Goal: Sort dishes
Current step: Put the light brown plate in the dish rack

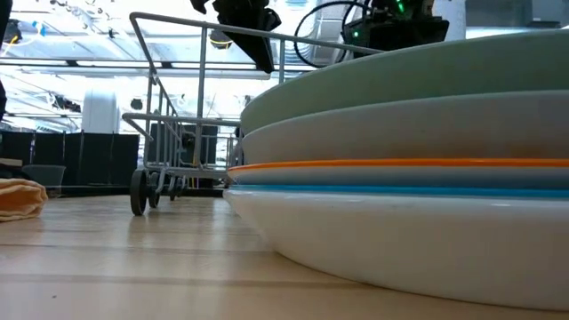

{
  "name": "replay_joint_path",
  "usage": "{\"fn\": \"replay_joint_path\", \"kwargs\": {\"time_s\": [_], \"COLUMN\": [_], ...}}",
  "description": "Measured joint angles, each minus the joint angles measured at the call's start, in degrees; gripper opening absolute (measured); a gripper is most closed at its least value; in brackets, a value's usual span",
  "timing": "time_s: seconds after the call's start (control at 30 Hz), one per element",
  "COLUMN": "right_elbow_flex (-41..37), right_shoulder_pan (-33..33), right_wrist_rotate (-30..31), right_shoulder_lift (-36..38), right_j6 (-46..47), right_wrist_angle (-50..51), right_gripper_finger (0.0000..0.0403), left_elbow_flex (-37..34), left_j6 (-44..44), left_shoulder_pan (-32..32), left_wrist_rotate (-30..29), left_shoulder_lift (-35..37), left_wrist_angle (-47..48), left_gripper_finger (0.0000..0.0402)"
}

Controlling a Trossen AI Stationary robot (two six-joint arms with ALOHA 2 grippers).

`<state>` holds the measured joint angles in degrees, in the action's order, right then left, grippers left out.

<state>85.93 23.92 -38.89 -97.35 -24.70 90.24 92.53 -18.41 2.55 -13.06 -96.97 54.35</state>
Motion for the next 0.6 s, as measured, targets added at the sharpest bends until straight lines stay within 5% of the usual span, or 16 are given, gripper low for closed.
{"fn": "replay_joint_path", "kwargs": {"time_s": [0.47,0.6], "right_elbow_flex": [12.39,15.54], "right_shoulder_pan": [1.24,-0.79], "right_wrist_rotate": [5.59,9.43], "right_shoulder_lift": [10.19,14.53], "right_j6": [6.32,8.98], "right_wrist_angle": [-0.44,-2.33], "right_gripper_finger": [0.0042,0.0042], "left_elbow_flex": [0.07,0.08], "left_j6": [-1.02,4.80], "left_shoulder_pan": [0.00,0.29], "left_wrist_rotate": [-1.44,-13.85], "left_shoulder_lift": [1.36,4.81], "left_wrist_angle": [-3.84,-8.80], "left_gripper_finger": [0.0008,0.0008]}}
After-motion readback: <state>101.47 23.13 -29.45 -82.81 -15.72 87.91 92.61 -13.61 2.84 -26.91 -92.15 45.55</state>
